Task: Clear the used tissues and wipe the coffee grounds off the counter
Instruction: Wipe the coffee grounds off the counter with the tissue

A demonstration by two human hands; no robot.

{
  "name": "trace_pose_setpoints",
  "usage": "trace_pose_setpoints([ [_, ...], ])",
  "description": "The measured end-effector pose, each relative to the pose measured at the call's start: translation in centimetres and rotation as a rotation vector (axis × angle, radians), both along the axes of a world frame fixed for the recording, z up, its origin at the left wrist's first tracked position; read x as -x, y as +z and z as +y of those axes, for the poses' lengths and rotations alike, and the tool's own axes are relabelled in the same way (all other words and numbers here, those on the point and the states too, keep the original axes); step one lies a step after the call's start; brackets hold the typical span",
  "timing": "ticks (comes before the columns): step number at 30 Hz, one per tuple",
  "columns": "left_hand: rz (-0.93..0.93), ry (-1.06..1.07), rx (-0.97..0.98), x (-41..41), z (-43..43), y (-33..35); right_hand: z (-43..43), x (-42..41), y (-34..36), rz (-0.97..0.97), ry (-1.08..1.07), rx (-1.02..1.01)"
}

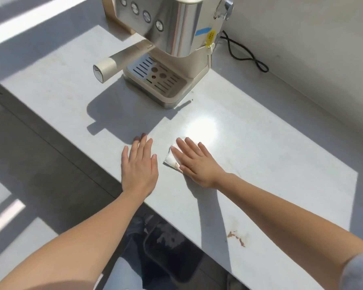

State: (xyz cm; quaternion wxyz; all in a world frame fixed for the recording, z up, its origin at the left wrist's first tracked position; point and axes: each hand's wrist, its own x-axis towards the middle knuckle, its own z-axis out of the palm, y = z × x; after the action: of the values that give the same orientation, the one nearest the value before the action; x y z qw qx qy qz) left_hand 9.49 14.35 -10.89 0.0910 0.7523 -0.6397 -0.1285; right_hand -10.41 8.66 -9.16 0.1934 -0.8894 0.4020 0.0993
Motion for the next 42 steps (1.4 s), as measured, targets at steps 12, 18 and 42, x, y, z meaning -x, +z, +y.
trace_pose_setpoints([
  [12,0.096,-0.053,-0.004,-0.5,0.2,0.4,10.4,0.5,2.4,-0.042,0.214,0.175],
  [18,0.197,-0.564,0.192,0.7,2.4,3.5,12.0,5.9,4.5,-0.436,-0.424,0.236],
  [42,0.055,-0.817,-0.090,14.1,7.8,0.0,20.7,22.3,-2.0,0.070,-1.132,0.258],
])
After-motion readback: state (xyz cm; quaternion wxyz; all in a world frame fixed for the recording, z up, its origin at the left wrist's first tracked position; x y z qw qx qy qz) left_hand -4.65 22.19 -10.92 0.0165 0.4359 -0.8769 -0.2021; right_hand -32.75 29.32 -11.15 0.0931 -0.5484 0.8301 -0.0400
